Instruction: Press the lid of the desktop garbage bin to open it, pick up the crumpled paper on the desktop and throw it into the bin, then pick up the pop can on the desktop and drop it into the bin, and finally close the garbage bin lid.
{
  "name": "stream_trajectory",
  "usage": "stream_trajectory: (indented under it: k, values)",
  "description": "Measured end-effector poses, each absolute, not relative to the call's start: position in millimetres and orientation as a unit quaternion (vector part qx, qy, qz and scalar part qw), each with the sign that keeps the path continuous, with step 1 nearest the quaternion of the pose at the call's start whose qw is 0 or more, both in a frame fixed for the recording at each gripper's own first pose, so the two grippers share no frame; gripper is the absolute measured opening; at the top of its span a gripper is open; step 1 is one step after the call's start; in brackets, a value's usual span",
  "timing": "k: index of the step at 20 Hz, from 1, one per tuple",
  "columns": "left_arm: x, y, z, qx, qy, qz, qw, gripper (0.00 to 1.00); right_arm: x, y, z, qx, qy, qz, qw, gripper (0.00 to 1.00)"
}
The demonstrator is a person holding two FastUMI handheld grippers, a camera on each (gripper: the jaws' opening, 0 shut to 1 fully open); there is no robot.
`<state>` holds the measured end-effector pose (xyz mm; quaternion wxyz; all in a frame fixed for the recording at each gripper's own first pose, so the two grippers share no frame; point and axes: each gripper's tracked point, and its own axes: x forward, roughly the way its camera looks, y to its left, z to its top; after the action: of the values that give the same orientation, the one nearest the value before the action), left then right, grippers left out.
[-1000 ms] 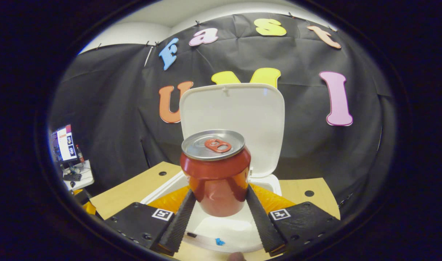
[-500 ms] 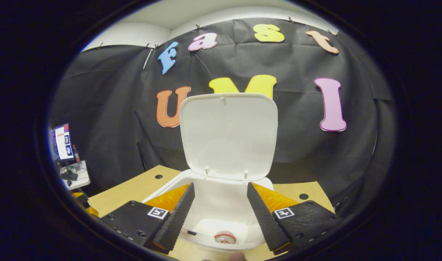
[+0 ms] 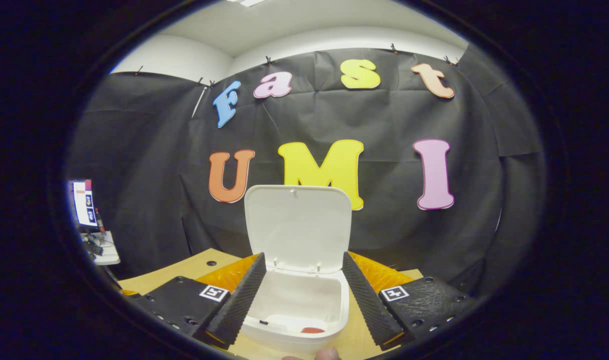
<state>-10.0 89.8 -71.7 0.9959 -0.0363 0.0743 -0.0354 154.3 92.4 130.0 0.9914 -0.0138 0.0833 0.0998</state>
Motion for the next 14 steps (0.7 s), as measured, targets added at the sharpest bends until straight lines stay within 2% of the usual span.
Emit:
stream_trajectory:
  k: [6, 14]
  values:
    - [-6, 101, -77, -0.038, 0.079, -0.029, 0.996, 1.0, 175, 98, 181, -0.025, 0.05, 0.094, 0.994, 0.94]
    - [-10, 108, -66, -0.02, 0.064, -0.028, 0.997, 1.0, 246, 130, 215, -0.027, 0.026, 0.099, 0.994, 0.94]
